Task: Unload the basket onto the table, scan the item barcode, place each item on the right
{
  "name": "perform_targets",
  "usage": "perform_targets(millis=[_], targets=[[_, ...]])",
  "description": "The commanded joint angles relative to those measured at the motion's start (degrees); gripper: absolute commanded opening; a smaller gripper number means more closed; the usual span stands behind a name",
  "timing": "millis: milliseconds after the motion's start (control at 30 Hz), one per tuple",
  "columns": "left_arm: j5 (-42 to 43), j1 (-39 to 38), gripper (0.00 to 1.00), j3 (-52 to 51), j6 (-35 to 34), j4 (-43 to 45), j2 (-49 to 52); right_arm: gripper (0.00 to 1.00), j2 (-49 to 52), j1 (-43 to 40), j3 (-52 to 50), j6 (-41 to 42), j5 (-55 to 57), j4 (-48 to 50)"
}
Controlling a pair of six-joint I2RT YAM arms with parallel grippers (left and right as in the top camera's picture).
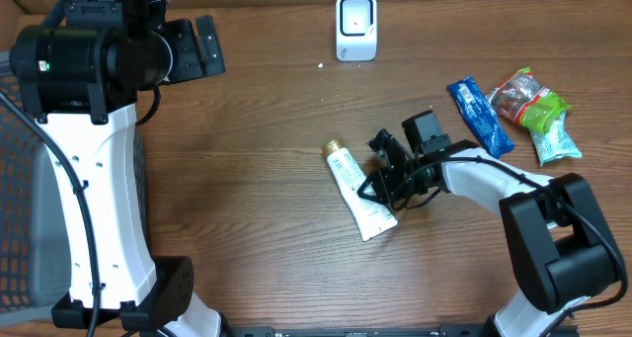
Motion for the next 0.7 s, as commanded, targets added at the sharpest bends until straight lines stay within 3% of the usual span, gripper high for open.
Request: perform_targets(millis=[0, 167, 400, 667], targets=[[-0.55, -0.04, 1.00, -0.15, -0.79, 0.20, -0.07, 0.34, 1.11, 3.26, -2.34, 3.04, 7.32, -0.37], [-0.55, -0.04, 1.00, -0.15, -0.79, 0.22, -0.07, 0.37, 1.51, 5.35, -3.13, 8.48, 12.52, 2.91], [-0.55, -0.04, 1.00, -0.15, -0.79, 0.22, -0.07, 0.04, 5.35, 7.82, -3.13, 13.16, 18.91, 3.93], [-0.55, -0.04, 1.00, -0.15, -0.79, 0.22, -0.07, 0.04, 3.04, 4.42, 2.43, 13.00, 14.51, -1.57]])
